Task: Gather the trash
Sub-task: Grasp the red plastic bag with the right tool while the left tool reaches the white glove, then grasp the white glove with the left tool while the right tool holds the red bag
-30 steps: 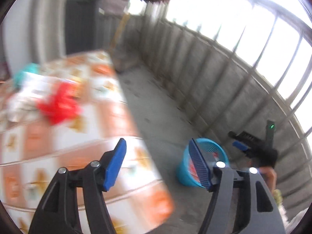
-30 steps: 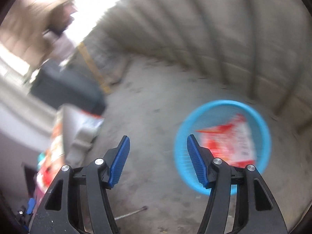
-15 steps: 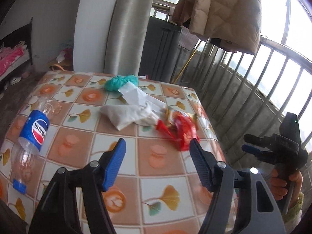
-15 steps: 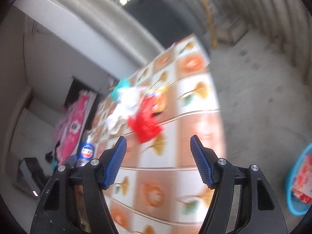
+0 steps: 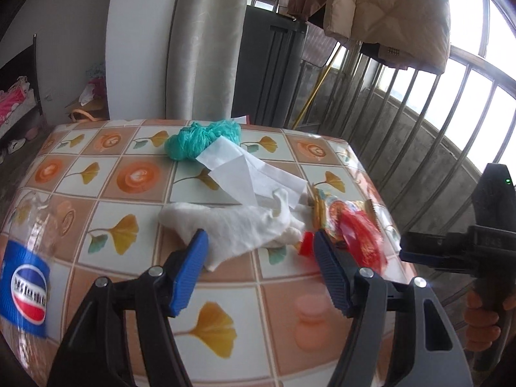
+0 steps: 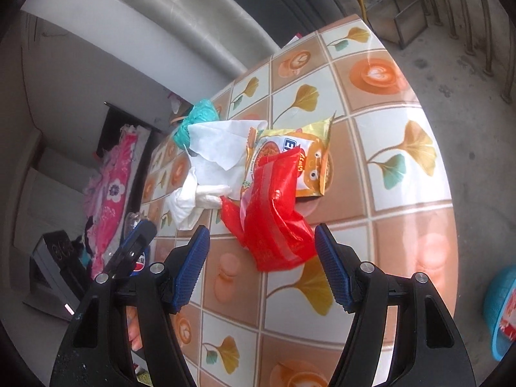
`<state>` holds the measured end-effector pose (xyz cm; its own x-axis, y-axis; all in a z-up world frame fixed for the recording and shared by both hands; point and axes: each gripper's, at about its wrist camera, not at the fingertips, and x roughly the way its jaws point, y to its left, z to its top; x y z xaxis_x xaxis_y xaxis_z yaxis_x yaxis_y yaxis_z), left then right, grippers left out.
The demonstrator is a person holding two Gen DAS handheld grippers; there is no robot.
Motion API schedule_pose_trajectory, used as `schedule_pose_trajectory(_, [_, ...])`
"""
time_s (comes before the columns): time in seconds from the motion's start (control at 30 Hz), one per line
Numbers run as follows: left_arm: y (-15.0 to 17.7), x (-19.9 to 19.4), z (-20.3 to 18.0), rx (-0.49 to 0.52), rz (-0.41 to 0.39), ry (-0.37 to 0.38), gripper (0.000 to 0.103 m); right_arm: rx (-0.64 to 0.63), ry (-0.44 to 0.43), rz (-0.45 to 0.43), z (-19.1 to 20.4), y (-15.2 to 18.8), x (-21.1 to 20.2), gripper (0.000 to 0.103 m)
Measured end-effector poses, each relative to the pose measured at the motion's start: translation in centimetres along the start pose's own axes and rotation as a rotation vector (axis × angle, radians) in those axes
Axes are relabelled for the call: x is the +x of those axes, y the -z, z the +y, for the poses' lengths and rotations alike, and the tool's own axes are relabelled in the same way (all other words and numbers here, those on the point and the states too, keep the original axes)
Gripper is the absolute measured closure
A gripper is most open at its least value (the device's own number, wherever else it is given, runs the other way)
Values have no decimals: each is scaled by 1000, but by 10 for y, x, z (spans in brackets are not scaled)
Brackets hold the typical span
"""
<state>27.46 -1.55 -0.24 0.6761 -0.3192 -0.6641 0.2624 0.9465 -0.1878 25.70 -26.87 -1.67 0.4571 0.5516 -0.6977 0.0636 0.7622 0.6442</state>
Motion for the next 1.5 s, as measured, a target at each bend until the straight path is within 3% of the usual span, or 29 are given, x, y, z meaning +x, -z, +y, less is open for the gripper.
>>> schedule_pose_trajectory(0.1, [-3, 17, 3, 11, 27, -23, 40, -8, 19, 11, 4, -3, 8, 38])
schedule_pose_trajectory(0.33, [-1, 39, 14, -28, 91, -16, 66, -68, 66, 30, 15, -5, 27, 42])
schedule_pose_trajectory(0.5, [2, 44, 17, -49, 102, -11, 85, -82, 101, 39, 16, -3, 39, 52])
schedule_pose_trajectory(0.7, [4, 45, 20, -58, 103, 0, 97, -76, 111, 46, 12, 1, 44, 66])
schedule_pose_trajectory(1.07, [2, 16, 23, -85, 53, 21, 101, -96, 109, 5, 15, 6, 30, 77])
schedule_pose_trajectory(1.5, [9, -41, 17, -97, -21, 45, 101, -105, 75, -43, 22, 16, -1, 79])
